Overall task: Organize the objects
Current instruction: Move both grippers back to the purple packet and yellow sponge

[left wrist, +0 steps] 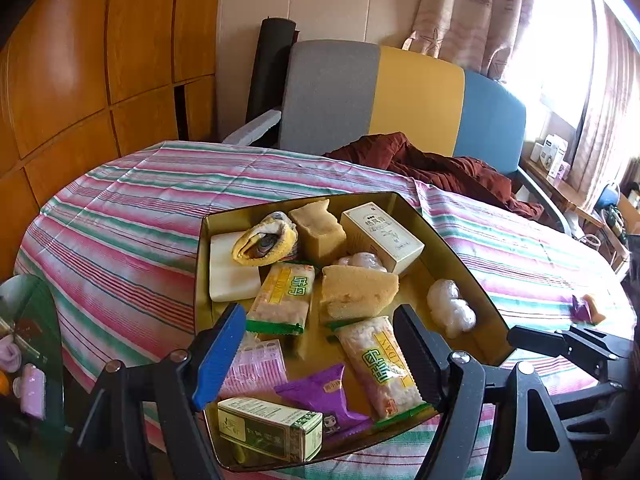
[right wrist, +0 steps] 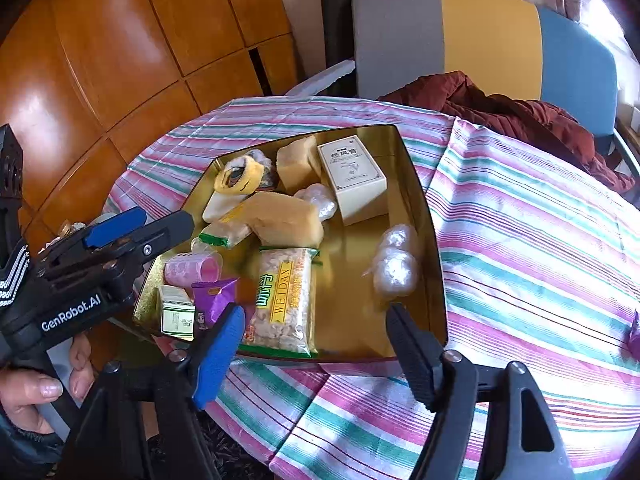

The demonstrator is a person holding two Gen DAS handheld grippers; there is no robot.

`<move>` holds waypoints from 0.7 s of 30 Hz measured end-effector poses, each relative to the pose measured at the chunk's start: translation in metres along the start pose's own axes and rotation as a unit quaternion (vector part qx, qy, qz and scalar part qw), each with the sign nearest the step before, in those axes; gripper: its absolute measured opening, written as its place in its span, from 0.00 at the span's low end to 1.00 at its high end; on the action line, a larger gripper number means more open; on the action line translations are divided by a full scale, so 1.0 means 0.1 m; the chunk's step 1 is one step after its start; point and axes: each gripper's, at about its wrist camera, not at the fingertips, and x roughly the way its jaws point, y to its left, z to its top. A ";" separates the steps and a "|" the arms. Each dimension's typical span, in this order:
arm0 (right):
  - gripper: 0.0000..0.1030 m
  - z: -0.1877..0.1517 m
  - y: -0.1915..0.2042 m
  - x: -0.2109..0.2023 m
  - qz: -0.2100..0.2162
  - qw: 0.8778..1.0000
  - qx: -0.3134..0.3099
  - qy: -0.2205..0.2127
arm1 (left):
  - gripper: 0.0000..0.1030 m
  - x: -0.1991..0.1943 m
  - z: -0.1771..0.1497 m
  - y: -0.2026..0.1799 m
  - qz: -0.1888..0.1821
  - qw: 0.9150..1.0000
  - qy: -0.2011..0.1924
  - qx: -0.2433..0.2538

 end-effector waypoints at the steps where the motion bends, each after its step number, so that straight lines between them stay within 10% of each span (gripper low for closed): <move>1: 0.72 0.00 -0.01 0.00 -0.001 1.000 0.001 -0.001 | 0.74 0.00 0.00 -0.01 -0.001 1.000 0.001 0.001; 21: 0.75 -0.02 -0.62 -0.25 -0.061 0.997 0.051 -0.021 | 0.74 -0.01 -0.03 -0.25 -0.016 0.999 0.007 0.030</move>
